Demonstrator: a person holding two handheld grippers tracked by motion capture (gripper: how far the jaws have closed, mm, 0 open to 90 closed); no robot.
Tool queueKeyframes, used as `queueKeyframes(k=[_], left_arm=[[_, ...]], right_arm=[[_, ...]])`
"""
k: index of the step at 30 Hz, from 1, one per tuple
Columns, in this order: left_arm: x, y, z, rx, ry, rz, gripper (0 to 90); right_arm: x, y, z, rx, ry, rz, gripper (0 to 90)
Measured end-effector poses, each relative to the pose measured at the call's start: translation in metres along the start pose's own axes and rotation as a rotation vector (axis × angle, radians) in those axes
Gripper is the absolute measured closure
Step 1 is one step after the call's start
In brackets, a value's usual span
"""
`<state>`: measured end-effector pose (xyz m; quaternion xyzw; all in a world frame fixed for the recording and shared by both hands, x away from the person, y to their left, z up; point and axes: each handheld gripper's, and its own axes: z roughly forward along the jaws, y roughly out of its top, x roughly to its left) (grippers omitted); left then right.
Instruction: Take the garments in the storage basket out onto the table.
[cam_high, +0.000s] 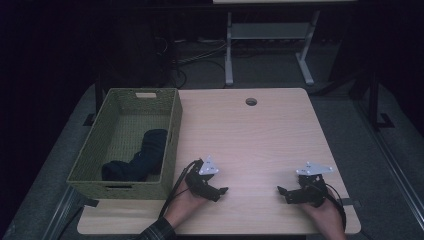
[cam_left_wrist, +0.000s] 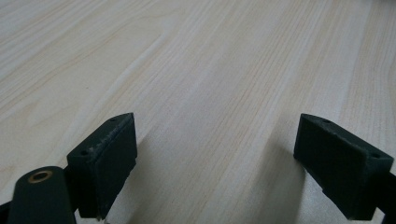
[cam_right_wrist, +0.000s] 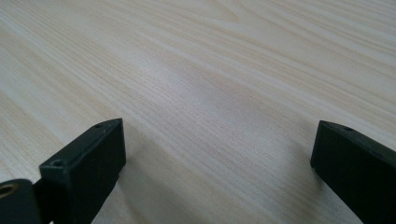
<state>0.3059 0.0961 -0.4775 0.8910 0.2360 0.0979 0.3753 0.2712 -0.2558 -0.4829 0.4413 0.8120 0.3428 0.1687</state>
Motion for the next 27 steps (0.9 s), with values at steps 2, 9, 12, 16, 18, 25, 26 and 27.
queueKeyframes(k=[2, 9, 12, 16, 18, 25, 26, 27], left_arm=[[0.0, 0.0, 0.0, 0.0, 0.0, 0.0, 12.8], [-0.0003, -0.0001, -0.0002, 0.0, 0.001, 0.001, 12.9], [-0.0004, -0.0001, -0.0003, 0.0, 0.001, 0.001, 13.0], [-0.0005, -0.0001, -0.0005, -0.001, -0.001, 0.002, 13.4], [-0.0008, 0.0006, -0.0007, 0.004, -0.002, 0.005, 13.5], [-0.0021, 0.0043, -0.0024, 0.029, -0.013, -0.004, 13.9], [-0.0021, 0.0052, -0.0034, 0.026, -0.011, -0.003, 13.9], [-0.0019, 0.0058, -0.0043, 0.028, -0.008, 0.0, 14.0]], right_arm=[[0.0, 0.0, 0.0, 0.0, 0.0, 0.0, 3.0], [0.0, 0.0, 0.0, 0.0, 0.0, 0.0, 3.0], [0.0, 0.0, 0.0, 0.0, 0.0, 0.0, 3.0], [0.0, 0.0, 0.0, 0.0, 0.0, 0.001, 3.0], [0.0, 0.0, 0.0, 0.0, 0.0, 0.001, 3.0], [-0.0001, 0.0, 0.0, 0.001, 0.0, -0.001, 3.0], [-0.0001, 0.0, 0.0, 0.001, 0.0, -0.001, 3.0], [-0.0001, 0.0, 0.0, 0.001, 0.0, -0.002, 3.0]])
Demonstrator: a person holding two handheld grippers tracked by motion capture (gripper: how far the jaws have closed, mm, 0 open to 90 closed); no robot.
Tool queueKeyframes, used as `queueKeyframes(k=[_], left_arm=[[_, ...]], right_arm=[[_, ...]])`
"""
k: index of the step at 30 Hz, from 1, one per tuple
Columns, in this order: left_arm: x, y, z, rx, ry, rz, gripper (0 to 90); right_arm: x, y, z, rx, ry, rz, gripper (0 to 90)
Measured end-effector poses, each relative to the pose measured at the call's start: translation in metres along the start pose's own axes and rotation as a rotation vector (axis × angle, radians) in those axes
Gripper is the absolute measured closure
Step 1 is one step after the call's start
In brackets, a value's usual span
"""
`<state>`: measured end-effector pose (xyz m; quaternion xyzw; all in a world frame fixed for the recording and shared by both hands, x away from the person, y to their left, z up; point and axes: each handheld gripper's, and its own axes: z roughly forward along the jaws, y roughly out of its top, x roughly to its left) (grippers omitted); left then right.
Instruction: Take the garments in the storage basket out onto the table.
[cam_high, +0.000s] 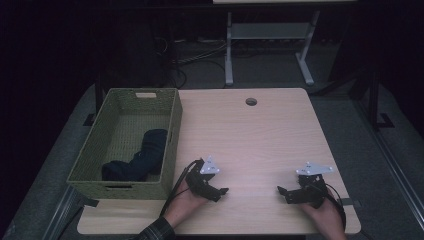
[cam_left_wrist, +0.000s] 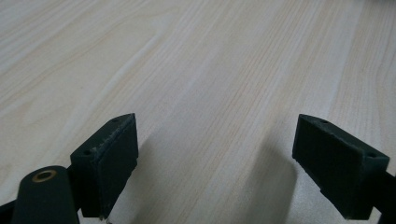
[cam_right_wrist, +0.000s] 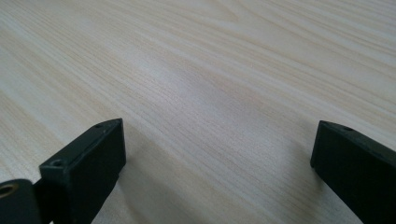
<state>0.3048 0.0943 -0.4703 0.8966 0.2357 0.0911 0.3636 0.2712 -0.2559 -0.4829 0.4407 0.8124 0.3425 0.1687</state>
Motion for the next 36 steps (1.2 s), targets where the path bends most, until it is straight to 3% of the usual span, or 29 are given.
queueKeyframes(k=[22, 36], left_arm=[[0.007, 0.008, -0.016, 0.022, -0.004, -0.017, 14.2], [0.008, 0.016, -0.024, 0.015, -0.002, -0.003, 14.2]], right_arm=[[0.0, 0.0, 0.0, 0.0, -0.001, 0.001, 3.0], [0.0, 0.0, 0.0, 0.001, 0.0, 0.003, 3.0]])
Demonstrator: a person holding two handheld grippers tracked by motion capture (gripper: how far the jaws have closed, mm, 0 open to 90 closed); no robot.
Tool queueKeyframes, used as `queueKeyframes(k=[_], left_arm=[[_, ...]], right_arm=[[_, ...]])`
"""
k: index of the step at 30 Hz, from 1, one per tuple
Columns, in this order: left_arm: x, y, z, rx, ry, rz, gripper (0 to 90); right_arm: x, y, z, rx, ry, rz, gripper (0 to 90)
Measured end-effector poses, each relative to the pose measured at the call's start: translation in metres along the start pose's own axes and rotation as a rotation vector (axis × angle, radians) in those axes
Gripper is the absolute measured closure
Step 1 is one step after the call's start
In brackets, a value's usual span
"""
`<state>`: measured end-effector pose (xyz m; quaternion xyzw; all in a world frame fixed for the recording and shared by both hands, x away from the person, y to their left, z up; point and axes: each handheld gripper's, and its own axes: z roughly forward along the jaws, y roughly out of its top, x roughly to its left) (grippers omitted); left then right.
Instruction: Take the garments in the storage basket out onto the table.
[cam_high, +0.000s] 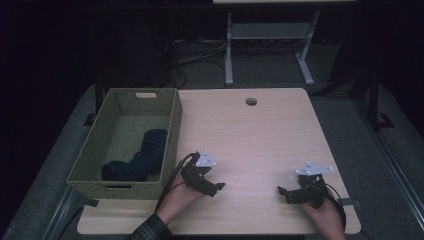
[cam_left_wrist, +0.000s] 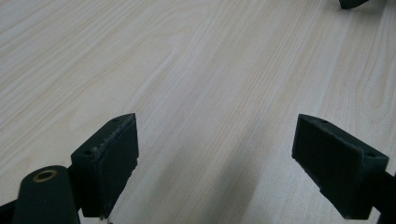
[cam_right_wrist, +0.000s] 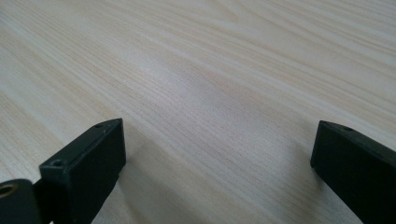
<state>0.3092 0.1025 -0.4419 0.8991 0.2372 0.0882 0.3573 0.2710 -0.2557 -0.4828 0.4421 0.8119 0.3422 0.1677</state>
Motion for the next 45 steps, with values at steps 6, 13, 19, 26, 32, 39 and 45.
queueKeyframes(k=[6, 13, 19, 26, 32, 39, 45], left_arm=[[0.0, 0.004, -0.003, -0.01, 0.003, 0.001, 14.2], [0.002, 0.007, -0.005, -0.009, 0.001, 0.002, 14.2], [0.004, 0.011, -0.007, -0.014, 0.003, 0.005, 14.2], [0.004, 0.014, -0.009, -0.011, 0.003, 0.013, 14.2], [0.006, 0.017, -0.011, -0.013, 0.006, 0.011, 14.2], [0.009, 0.023, -0.017, -0.019, 0.006, 0.013, 14.2], [0.01, 0.028, -0.018, -0.013, -0.001, 0.021, 14.2]], right_arm=[[0.0, 0.0, 0.0, 0.0, 0.0, 0.001, 3.0], [0.0, 0.0, 0.0, -0.001, -0.001, -0.002, 3.0], [0.0, 0.0, 0.0, 0.0, 0.0, 0.0, 3.0], [0.0, 0.0, 0.0, 0.0, 0.0, 0.0, 3.0], [0.0, 0.0, 0.0, 0.0, 0.0, 0.0, 3.0], [0.0, 0.0, 0.0, 0.0, 0.0, 0.0, 3.0], [0.0, 0.0, 0.0, 0.0, 0.0, 0.001, 3.0]])
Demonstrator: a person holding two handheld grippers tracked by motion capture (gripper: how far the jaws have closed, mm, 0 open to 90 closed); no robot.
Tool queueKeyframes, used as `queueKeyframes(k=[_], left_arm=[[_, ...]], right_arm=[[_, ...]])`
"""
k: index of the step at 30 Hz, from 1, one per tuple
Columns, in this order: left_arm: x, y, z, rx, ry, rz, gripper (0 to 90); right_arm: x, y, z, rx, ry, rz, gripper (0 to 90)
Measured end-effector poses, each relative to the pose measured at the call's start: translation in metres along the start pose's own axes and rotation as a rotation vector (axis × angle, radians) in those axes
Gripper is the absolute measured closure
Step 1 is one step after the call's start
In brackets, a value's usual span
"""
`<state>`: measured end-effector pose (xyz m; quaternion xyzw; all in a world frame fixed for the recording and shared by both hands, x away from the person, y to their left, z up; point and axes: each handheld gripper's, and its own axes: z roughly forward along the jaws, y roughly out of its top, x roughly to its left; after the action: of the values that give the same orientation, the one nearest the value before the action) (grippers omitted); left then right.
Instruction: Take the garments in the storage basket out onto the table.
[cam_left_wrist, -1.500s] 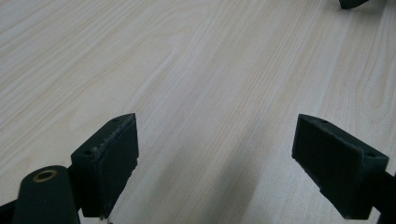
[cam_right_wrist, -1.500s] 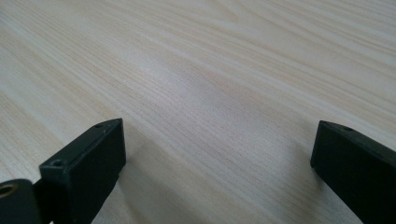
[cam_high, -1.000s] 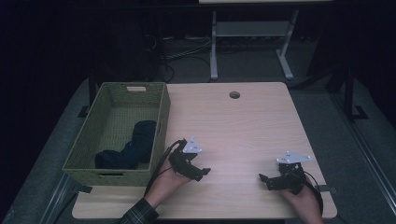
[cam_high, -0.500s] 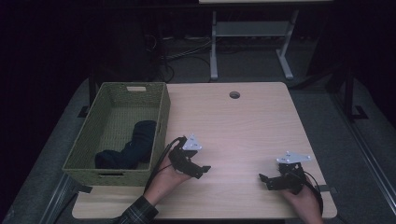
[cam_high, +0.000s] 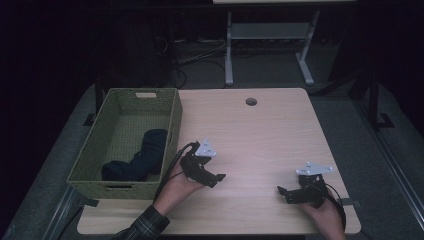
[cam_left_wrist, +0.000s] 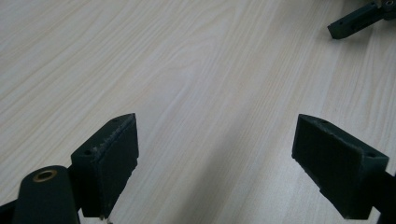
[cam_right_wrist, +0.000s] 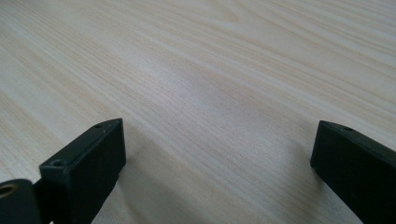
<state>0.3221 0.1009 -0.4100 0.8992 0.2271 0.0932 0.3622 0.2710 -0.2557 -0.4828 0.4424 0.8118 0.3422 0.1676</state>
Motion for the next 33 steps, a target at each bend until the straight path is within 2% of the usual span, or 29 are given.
queueKeyframes(k=[24, 33], left_arm=[[0.012, 0.023, -0.018, -0.011, -0.022, -0.001, 14.2], [0.018, 0.025, -0.029, -0.004, -0.042, 0.003, 14.4]], right_arm=[[0.0, 0.0, 0.0, 0.0, 0.002, -0.001, 3.0], [0.0, 0.0, 0.0, -0.002, -0.001, -0.004, 3.0]])
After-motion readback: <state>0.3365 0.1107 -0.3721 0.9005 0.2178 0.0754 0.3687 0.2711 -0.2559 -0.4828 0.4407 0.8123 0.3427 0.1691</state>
